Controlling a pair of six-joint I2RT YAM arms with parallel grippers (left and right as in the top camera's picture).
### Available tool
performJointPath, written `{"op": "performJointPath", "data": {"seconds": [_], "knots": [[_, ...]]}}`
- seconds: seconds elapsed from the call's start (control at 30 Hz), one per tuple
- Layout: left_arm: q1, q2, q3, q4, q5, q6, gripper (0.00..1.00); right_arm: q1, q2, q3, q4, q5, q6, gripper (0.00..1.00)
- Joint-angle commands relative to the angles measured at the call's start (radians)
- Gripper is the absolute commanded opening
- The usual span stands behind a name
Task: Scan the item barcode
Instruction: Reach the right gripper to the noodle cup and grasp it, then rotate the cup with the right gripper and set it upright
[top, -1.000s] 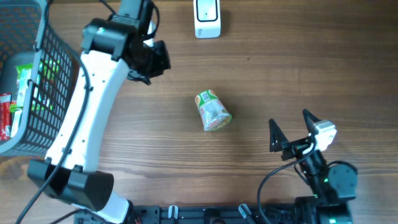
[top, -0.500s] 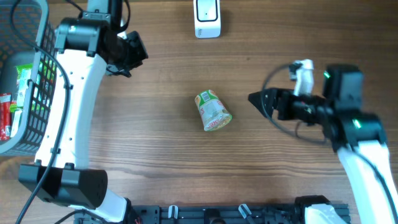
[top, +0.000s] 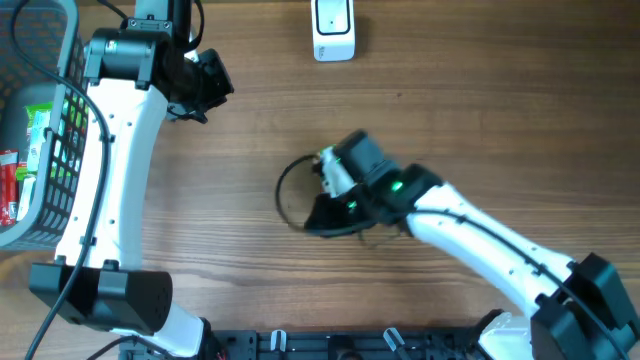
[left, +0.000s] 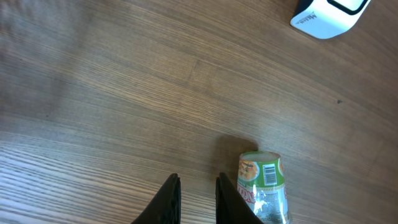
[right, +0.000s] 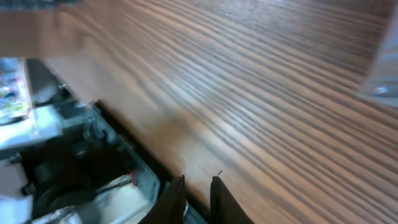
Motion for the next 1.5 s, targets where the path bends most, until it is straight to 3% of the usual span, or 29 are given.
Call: {"op": "performJointPath", "data": {"seconds": [0.0, 0.1, 0.2, 0.4, 0.67, 0.8, 0.97, 1.47], "knots": [[0.005, 0.027, 0.003, 0.004, -0.014, -0.006, 0.16, 0.129, 0.01, 0.014, 0.033, 0.412, 0.126, 0.22], [0.005, 0.029, 0.003, 0.005, -0.014, -0.006, 0.16, 0.211, 0.047, 0.014, 0.074, 0.6, 0.126, 0.22], [0.005, 0.029, 0.003, 0.004, -0.014, -0.006, 0.17, 0.237, 0.1, 0.014, 0.127, 0.645, 0.129, 0.21], [0.005, 0.029, 0.003, 0.003, -0.014, -0.005, 0.18, 0.216, 0.171, 0.014, 0.135, 0.763, 0.204, 0.18], [0.005, 0.029, 0.003, 0.003, -0.018, -0.002, 0.18, 0.177, 0.169, 0.015, 0.12, 0.991, 0.195, 0.18], [0.005, 0.029, 0.003, 0.003, -0.022, -0.002, 0.18, 0.141, 0.169, 0.015, 0.104, 1.003, 0.09, 0.24], [0.005, 0.029, 0.003, 0.004, -0.022, -0.002, 0.19, 0.103, 0.169, 0.015, 0.095, 1.031, -0.151, 0.25], [0.005, 0.029, 0.003, 0.037, -0.022, -0.002, 0.21, -0.137, 0.17, 0.015, 0.205, 1.053, -0.244, 0.26]]}}
